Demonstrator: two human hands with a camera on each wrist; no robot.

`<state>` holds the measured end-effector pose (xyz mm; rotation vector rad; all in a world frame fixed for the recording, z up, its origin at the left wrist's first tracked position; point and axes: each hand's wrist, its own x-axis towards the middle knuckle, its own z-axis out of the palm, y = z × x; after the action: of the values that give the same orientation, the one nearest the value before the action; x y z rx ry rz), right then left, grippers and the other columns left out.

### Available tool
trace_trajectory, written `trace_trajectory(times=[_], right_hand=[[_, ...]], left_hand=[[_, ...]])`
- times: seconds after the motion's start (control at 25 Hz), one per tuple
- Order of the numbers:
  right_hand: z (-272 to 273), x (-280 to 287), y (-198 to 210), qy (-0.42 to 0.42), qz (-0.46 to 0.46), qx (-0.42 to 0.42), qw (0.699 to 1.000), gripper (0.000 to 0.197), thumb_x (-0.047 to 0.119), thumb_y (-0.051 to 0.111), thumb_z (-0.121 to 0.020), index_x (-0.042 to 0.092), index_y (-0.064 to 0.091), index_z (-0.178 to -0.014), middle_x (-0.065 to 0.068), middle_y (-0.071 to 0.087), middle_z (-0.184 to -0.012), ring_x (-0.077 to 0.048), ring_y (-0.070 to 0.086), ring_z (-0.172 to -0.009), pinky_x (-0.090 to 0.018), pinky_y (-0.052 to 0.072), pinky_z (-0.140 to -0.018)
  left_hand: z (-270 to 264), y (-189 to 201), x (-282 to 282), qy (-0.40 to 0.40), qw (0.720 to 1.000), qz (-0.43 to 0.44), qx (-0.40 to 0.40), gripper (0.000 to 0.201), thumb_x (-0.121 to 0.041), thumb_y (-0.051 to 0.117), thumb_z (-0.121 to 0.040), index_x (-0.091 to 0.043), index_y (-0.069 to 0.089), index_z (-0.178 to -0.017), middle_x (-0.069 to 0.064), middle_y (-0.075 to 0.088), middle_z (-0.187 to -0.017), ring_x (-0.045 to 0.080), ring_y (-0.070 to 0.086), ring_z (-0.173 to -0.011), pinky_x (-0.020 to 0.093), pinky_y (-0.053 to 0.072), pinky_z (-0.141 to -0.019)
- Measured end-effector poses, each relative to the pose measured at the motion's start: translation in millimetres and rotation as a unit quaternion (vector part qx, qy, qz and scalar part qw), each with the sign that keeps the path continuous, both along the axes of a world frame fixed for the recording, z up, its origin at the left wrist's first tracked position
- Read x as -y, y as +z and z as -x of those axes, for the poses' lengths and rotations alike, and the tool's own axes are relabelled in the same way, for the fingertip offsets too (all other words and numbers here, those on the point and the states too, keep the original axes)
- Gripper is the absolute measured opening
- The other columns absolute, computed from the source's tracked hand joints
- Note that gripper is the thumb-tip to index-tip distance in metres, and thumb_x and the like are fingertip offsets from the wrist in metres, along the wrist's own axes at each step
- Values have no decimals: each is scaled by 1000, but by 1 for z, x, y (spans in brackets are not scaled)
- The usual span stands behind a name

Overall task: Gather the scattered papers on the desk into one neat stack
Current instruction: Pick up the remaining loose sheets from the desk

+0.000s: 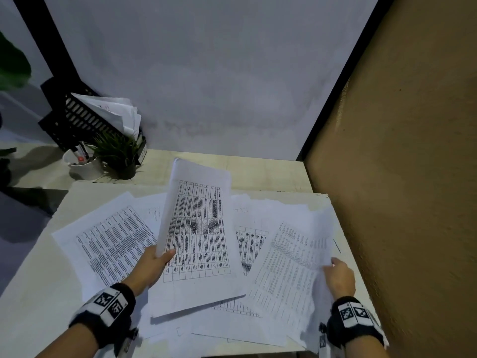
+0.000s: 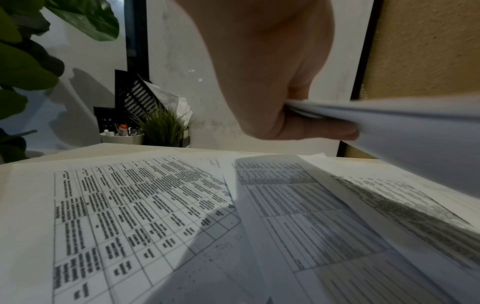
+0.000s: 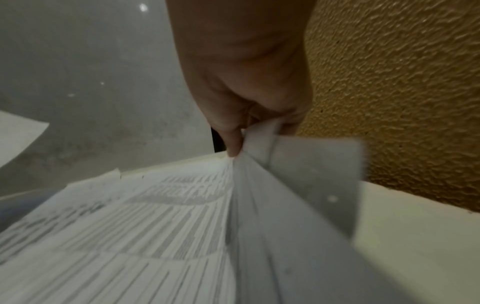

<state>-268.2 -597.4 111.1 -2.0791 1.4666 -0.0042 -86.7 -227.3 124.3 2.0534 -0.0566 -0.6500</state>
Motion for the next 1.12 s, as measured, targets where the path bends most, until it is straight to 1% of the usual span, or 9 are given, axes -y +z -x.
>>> trace_trajectory(times=[0.08,0.2,0.32,0.48,0.72,0.84,0.92,1.0,1.12], right_hand=[[3,1,4,-19,40,-2,999,26,4,40,-92,-8,62,-99,-30,65,-102,-33,53,-78,-40,47,-75],[14,12,16,-84,84,26,993,26,4,40,-94,-11,60,-104,-37,61,-104,-45,58,-89,-42,43,-72],[18,16,13,-68,26,-5,997,29,9,47,-92,-10,52,-114,-33,60,-109,-43,58,-95,-39,43,-74],[14,10,14,-54,4,6,998,25,1,45,-91,-14,57,-106,-31,62,-101,-41,57,-88,-38,44,-76],[10,22,93,-84,76,86,990,32,8,40,-96,-7,51,-122,-33,57,-117,-41,56,-101,-44,44,-85],[12,39,139,-153,98,198,963,33,11,41,-96,1,49,-126,-30,56,-121,-44,54,-110,-47,44,-87],[13,47,159,-144,108,261,948,27,18,45,-93,11,56,-116,-25,60,-113,-43,57,-105,-51,46,-89],[9,41,170,-153,87,343,923,20,25,47,-89,26,61,-104,-12,60,-99,-32,60,-94,-44,44,-85],[-6,18,158,-165,-10,411,896,17,26,45,-89,27,57,-101,2,49,-72,-16,48,-66,-31,38,-70]], left_hand=[[0,1,1,-3,1000,3,-2,31,-23,53,-90,-10,39,-64,-1,32,-51,12,29,-42,21,30,-42],[-5,4,-4,2,1000,-1,5,31,-24,53,-90,-11,39,-65,-1,32,-52,12,29,-44,22,29,-44],[-3,6,-5,-1,1000,-6,-2,29,-25,52,-90,-11,41,-67,0,33,-54,12,29,-45,22,30,-44],[1,9,1,-11,1000,-14,-3,29,-24,52,-90,-10,40,-67,0,33,-54,11,28,-43,20,30,-41],[2,11,1,-13,1000,8,6,33,-23,53,-90,-10,38,-63,-1,32,-48,9,27,-38,19,28,-38],[-2,10,-2,-8,1000,-1,13,33,-22,53,-90,-11,38,-62,-1,32,-50,9,28,-39,17,29,-37],[-8,12,-4,-5,1000,5,10,33,-23,53,-90,-11,39,-63,0,33,-52,10,29,-41,19,30,-40],[-12,18,2,-9,1000,16,14,31,-23,52,-90,-11,40,-65,2,34,-57,14,33,-47,23,32,-47],[-15,30,19,-35,999,30,23,22,-25,51,-91,-11,45,-75,4,36,-65,17,37,-58,25,32,-53]])
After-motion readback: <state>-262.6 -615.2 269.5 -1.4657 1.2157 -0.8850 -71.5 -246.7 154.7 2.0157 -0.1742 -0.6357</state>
